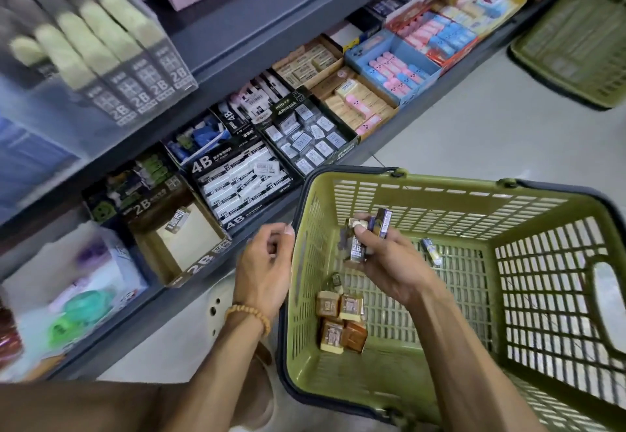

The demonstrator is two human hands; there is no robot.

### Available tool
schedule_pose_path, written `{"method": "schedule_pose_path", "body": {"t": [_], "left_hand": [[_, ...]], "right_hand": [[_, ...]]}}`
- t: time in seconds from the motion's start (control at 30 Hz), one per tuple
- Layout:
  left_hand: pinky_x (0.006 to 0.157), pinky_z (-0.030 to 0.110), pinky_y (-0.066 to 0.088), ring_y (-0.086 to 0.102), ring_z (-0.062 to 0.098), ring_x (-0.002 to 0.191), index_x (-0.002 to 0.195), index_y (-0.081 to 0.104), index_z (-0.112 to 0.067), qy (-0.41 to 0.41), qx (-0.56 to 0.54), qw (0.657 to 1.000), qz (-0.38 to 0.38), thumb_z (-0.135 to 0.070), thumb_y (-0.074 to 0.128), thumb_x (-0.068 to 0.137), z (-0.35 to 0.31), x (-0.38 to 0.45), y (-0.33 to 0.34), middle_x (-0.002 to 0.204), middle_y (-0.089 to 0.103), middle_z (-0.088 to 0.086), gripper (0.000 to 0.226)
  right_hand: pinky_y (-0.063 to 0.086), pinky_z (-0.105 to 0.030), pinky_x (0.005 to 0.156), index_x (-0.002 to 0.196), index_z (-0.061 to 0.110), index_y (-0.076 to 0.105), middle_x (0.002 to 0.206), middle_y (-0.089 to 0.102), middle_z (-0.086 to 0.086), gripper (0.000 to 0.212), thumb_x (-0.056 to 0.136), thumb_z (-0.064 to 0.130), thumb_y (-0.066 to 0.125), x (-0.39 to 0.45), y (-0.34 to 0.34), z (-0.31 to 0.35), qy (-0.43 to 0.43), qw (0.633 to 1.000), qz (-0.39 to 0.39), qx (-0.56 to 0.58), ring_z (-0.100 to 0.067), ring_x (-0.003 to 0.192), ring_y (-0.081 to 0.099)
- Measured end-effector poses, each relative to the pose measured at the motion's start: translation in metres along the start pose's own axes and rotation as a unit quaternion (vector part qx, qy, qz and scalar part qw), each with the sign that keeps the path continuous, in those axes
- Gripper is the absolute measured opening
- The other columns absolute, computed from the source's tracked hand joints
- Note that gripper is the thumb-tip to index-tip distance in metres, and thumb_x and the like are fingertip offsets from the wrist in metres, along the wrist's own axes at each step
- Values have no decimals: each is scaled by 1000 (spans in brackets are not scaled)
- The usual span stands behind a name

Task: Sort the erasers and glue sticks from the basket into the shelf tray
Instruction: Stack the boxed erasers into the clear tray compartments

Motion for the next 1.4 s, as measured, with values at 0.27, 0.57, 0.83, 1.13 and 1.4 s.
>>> {"method": "schedule_pose_path", "body": {"t": [0.27, 0.57, 0.83, 1.13, 1.4], "left_hand": [[77, 30, 56, 61, 2, 87, 107, 61, -36, 121, -49, 991, 10, -49, 70, 77, -54, -42, -36, 98, 62, -12, 34], [65, 14, 52, 63, -1, 70, 86, 61, -42, 180, -93, 979, 3, -15, 79, 77, -93, -76, -76, 74, 67, -15, 33], [56, 19, 51, 67, 11, 68, 102, 71, -25, 139, -257, 956, 26, -7, 69, 86, -111, -81, -125, 77, 70, 7, 24], [50, 18, 45, 65, 4, 61, 90, 69, -21, 138, -226, 964, 14, -24, 63, 92, -128, -76, -165, 71, 67, -10, 7], [49, 22, 38, 60, 15, 60, 89, 64, -8, 66, -338, 937, 62, -11, 57, 93, -132, -69, -190, 64, 67, 1, 9]], "right_hand": [[50, -56, 90, 124, 7, 53, 109, 66, -22, 37, 88, 10, 57, -61, 73, 45, -86, 991, 106, 4, -37, 100, 63], [53, -46, 78, 119, 10, 54, 91, 55, -14, 20, 100, 6, 51, -102, 140, 69, -177, 983, 40, -25, -27, 79, 58], [58, -51, 81, 116, 6, 55, 97, 66, -24, 18, 101, 15, 51, -118, 183, 79, -213, 971, 86, -64, -44, 95, 64], [57, -46, 73, 104, 10, 61, 96, 69, -23, 8, 99, 13, 55, -128, 227, 90, -259, 952, 110, -123, -39, 90, 69], [53, -36, 68, 97, 9, 62, 81, 65, -12, 10, 88, 12, 60, -130, 254, 96, -249, 945, 190, -99, -22, 72, 61]]}}
Point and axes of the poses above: each hand's wrist, its own x-axis towards the middle knuckle, its own y-axis out of the palm, z = x × y, the point moved 5 cm from there along x, towards the middle knuckle
